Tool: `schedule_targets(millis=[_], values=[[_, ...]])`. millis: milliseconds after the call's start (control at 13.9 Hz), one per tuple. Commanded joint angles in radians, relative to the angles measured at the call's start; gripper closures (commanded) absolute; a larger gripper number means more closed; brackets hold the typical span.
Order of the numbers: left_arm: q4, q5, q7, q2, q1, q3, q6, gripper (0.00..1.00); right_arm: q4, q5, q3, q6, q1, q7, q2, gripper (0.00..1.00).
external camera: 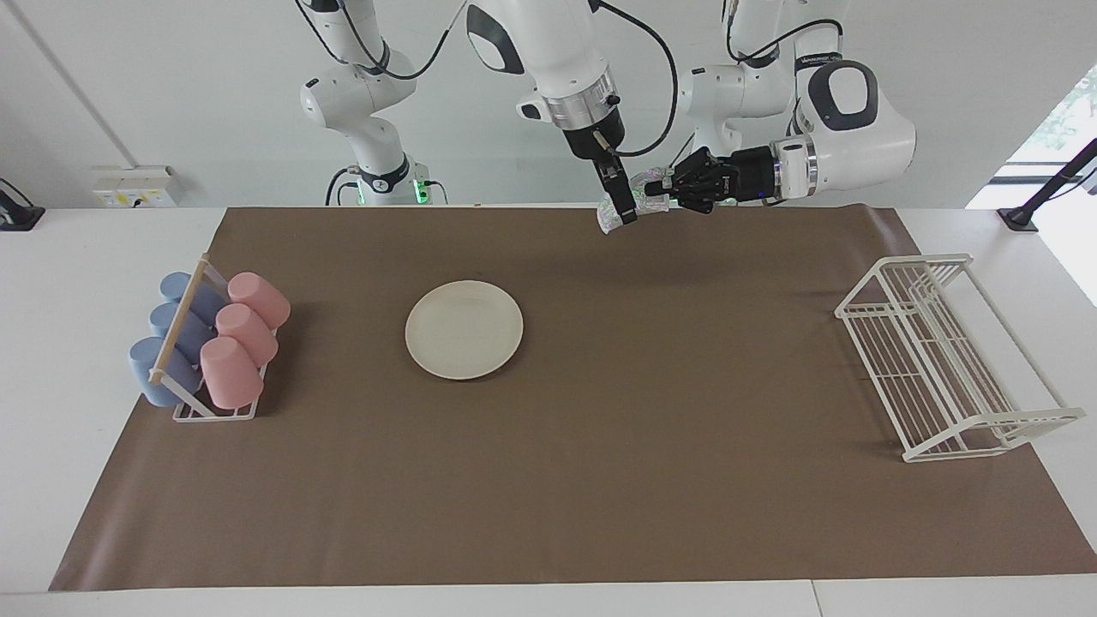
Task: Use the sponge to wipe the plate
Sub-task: 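Carry the scrubber toward the plate while the right gripper approaches it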
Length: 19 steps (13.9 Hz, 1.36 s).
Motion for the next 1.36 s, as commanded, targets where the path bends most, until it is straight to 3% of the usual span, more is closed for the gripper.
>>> schedule_targets(millis=[0,575,647,790,934,1293], values=[[-0.02,-0.022,0.026,-0.013,0.008,0.006,-0.022,1.0,-0.061,0.018,0.003,0.021,-0.005,0.01,-0.044,0.0],[-0.022,-0.02,0.027,-0.014,0.021,0.008,-0.039,1.0,-0.104,0.02,0.005,0.063,0.017,0.012,-0.059,0.0],[-0.022,-0.02,0.027,-0.014,0.023,0.008,-0.039,1.0,-0.115,0.021,0.005,0.071,0.017,0.01,-0.065,0.15],[-0.022,-0.02,0.027,-0.014,0.026,0.008,-0.049,1.0,-0.115,0.02,0.005,0.074,0.017,-0.003,-0.067,0.74],[-0.022,-0.02,0.027,-0.014,0.026,0.008,-0.049,1.0,-0.115,0.018,0.003,0.076,0.015,-0.032,-0.065,1.0],[-0.022,-0.019,0.027,-0.014,0.026,0.008,-0.049,1.0,-0.113,0.018,0.003,0.077,0.014,-0.06,-0.064,1.0]])
